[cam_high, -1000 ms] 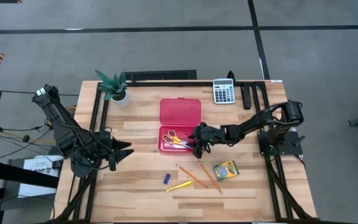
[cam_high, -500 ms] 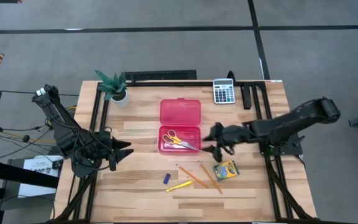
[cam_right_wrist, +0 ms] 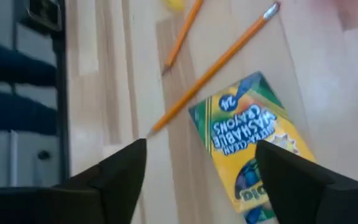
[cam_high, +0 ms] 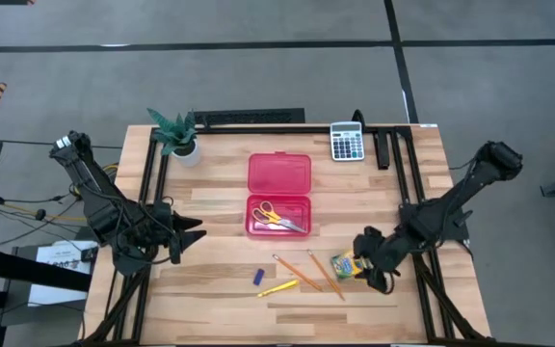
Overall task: Pack school essentials
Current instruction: Put the box of crayons into the supply box
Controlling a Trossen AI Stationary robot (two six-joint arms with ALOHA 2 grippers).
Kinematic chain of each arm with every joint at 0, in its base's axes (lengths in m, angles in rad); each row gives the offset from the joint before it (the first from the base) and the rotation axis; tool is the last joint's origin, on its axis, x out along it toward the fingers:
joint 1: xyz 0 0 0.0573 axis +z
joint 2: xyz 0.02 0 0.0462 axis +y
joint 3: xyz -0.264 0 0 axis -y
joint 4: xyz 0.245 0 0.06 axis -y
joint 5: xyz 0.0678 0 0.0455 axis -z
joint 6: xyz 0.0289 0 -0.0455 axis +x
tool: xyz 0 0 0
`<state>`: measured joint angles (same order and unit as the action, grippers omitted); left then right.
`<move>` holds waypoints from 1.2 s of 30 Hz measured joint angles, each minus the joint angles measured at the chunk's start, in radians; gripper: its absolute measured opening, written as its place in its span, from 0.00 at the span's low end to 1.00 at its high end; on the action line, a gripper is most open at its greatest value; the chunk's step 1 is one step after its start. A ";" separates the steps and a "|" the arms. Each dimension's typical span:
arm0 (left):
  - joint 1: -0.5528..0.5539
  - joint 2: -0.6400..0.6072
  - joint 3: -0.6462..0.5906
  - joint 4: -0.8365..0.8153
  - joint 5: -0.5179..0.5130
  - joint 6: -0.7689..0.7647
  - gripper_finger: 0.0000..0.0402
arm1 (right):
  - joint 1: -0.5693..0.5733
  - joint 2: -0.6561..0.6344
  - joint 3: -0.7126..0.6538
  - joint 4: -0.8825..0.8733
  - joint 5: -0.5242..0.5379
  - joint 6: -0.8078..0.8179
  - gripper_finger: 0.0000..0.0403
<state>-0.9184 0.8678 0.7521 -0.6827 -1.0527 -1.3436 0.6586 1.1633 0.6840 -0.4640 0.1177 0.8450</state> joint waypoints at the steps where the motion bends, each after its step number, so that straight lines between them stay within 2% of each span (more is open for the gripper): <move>1: 0.000 0.000 0.000 -0.008 0.000 -0.005 0.52 | 0.003 0.022 0.009 -0.002 -0.003 -0.028 0.81; 7: 0.006 0.000 0.000 -0.046 0.006 -0.036 0.52 | -0.017 0.166 0.114 -0.133 -0.046 -0.266 0.96; 13: 0.024 0.000 0.000 -0.071 0.010 -0.050 0.52 | -0.077 0.303 0.214 -0.325 -0.066 -0.357 0.98; 19: 0.035 0.000 0.000 -0.070 0.025 -0.049 0.52 | -0.093 0.377 0.229 -0.278 -0.070 -0.449 0.98; 28: 0.035 0.000 0.000 -0.071 0.027 -0.049 0.52 | -0.092 0.462 0.228 -0.260 -0.059 -0.455 0.99; 36: 0.035 0.000 0.000 -0.071 0.026 -0.049 0.52 | -0.092 0.480 0.228 -0.224 -0.044 -0.462 0.97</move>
<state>-0.8829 0.8679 0.7521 -0.7536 -1.0264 -1.3926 0.5667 1.6429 0.9119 -0.6879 0.0741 0.3832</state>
